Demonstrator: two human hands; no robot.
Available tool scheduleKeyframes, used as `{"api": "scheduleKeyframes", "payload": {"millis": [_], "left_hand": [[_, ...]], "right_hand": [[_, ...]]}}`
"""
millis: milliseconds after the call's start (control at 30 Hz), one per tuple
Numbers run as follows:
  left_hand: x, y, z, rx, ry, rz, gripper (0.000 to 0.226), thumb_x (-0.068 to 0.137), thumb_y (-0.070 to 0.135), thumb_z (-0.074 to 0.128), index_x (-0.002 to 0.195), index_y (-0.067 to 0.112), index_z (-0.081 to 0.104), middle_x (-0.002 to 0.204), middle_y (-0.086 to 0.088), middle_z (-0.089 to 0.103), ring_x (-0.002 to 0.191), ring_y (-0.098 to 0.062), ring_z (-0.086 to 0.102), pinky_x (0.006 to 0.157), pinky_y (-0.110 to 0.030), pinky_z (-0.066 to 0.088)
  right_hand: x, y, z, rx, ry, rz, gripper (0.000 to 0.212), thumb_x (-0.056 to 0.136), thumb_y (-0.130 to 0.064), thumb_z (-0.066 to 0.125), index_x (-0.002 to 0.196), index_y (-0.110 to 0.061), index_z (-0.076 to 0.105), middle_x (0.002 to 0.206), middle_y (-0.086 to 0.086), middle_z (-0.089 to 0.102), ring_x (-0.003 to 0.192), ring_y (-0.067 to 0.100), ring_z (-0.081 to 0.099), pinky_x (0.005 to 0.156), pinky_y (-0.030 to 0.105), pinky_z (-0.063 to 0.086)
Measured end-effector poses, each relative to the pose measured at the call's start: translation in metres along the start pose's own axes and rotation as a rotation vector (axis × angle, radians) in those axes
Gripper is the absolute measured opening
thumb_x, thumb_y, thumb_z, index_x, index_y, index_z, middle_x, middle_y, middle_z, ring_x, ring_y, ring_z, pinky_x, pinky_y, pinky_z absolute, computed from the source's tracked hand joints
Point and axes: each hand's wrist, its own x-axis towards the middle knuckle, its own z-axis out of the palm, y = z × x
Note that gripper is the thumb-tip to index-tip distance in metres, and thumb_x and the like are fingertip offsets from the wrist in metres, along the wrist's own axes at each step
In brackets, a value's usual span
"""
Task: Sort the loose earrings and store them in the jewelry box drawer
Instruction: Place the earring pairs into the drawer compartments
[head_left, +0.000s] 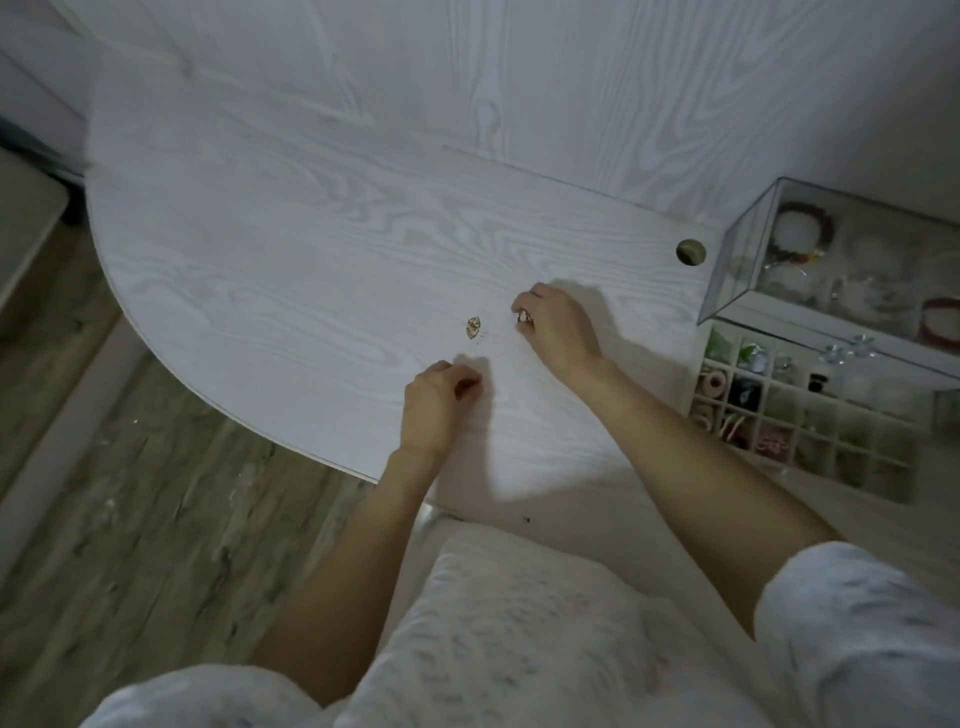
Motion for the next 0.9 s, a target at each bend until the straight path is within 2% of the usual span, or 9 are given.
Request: {"api": "scheduleKeyframes", "payload": {"millis": [67, 167, 267, 400, 500, 667, 767, 900], "left_hand": [[-0.001, 0.003, 0.002, 0.025, -0.014, 0.029, 0.012, 0.083, 0.012, 0.064, 0.091, 0.013, 0.073, 0.086, -0.010, 0.068, 0.075, -0.023, 0.062, 0.066, -0.023, 0.041], [-0.002, 0.014, 0.010, 0.024, -0.069, 0.096, 0.013, 0.084, 0.009, 0.062, 0.090, 0.012, 0.073, 0.088, -0.009, 0.068, 0.076, -0.022, 0.063, 0.067, -0.024, 0.044], [0.000, 0.028, 0.019, 0.043, -0.117, 0.160, 0.012, 0.083, 0.009, 0.061, 0.086, 0.012, 0.072, 0.085, -0.008, 0.067, 0.073, -0.022, 0.062, 0.065, -0.023, 0.042], [-0.001, 0.052, 0.032, 0.083, -0.185, 0.252, 0.008, 0.080, 0.007, 0.063, 0.083, 0.008, 0.070, 0.084, -0.010, 0.066, 0.072, -0.024, 0.061, 0.064, -0.023, 0.038], [-0.001, 0.070, 0.046, 0.097, -0.225, 0.317, 0.006, 0.077, 0.004, 0.065, 0.081, 0.006, 0.069, 0.083, -0.012, 0.067, 0.071, -0.027, 0.062, 0.062, -0.023, 0.039], [0.001, 0.102, 0.068, 0.118, -0.319, 0.408, 0.006, 0.080, 0.009, 0.065, 0.085, 0.008, 0.069, 0.088, -0.011, 0.068, 0.076, -0.025, 0.063, 0.068, -0.025, 0.045], [0.002, 0.114, 0.076, 0.150, -0.350, 0.442, 0.006, 0.079, 0.011, 0.066, 0.084, 0.008, 0.068, 0.087, -0.012, 0.067, 0.075, -0.028, 0.062, 0.069, -0.028, 0.046], [0.004, 0.124, 0.082, 0.162, -0.360, 0.485, 0.006, 0.075, 0.010, 0.069, 0.081, 0.009, 0.069, 0.082, -0.012, 0.069, 0.073, -0.028, 0.064, 0.069, -0.028, 0.047]], "right_hand": [[-0.014, 0.000, 0.001, -0.005, -0.002, -0.002, 0.020, 0.086, 0.002, 0.056, 0.105, 0.000, 0.061, 0.105, 0.018, 0.060, 0.091, 0.034, 0.058, 0.076, 0.044, 0.050], [-0.043, 0.002, 0.000, -0.024, -0.013, 0.013, 0.021, 0.086, 0.005, 0.052, 0.104, 0.000, 0.060, 0.103, 0.018, 0.059, 0.087, 0.033, 0.057, 0.073, 0.044, 0.049], [-0.083, 0.012, -0.005, 0.002, -0.001, 0.087, 0.019, 0.088, 0.002, 0.053, 0.104, -0.003, 0.061, 0.101, 0.015, 0.059, 0.084, 0.029, 0.058, 0.074, 0.040, 0.051], [-0.149, 0.026, -0.018, 0.178, 0.145, 0.216, 0.014, 0.082, -0.001, 0.061, 0.095, -0.006, 0.064, 0.093, 0.011, 0.061, 0.080, 0.025, 0.059, 0.071, 0.034, 0.049], [-0.191, 0.036, -0.036, 0.279, 0.280, 0.336, 0.016, 0.079, -0.004, 0.066, 0.094, -0.009, 0.065, 0.089, 0.007, 0.063, 0.077, 0.021, 0.059, 0.069, 0.034, 0.051], [-0.244, 0.073, -0.080, 0.343, 0.570, 0.594, 0.028, 0.079, -0.005, 0.068, 0.106, -0.010, 0.060, 0.084, 0.003, 0.062, 0.072, 0.014, 0.058, 0.065, 0.015, 0.044], [-0.258, 0.107, -0.104, 0.371, 0.754, 0.706, 0.029, 0.079, -0.003, 0.069, 0.104, -0.008, 0.056, 0.085, 0.003, 0.062, 0.073, 0.015, 0.058, 0.064, 0.015, 0.045], [-0.262, 0.160, -0.118, 0.206, 0.775, 0.740, 0.019, 0.078, -0.001, 0.066, 0.096, -0.002, 0.060, 0.089, 0.016, 0.066, 0.078, 0.023, 0.061, 0.071, 0.023, 0.043]]}}
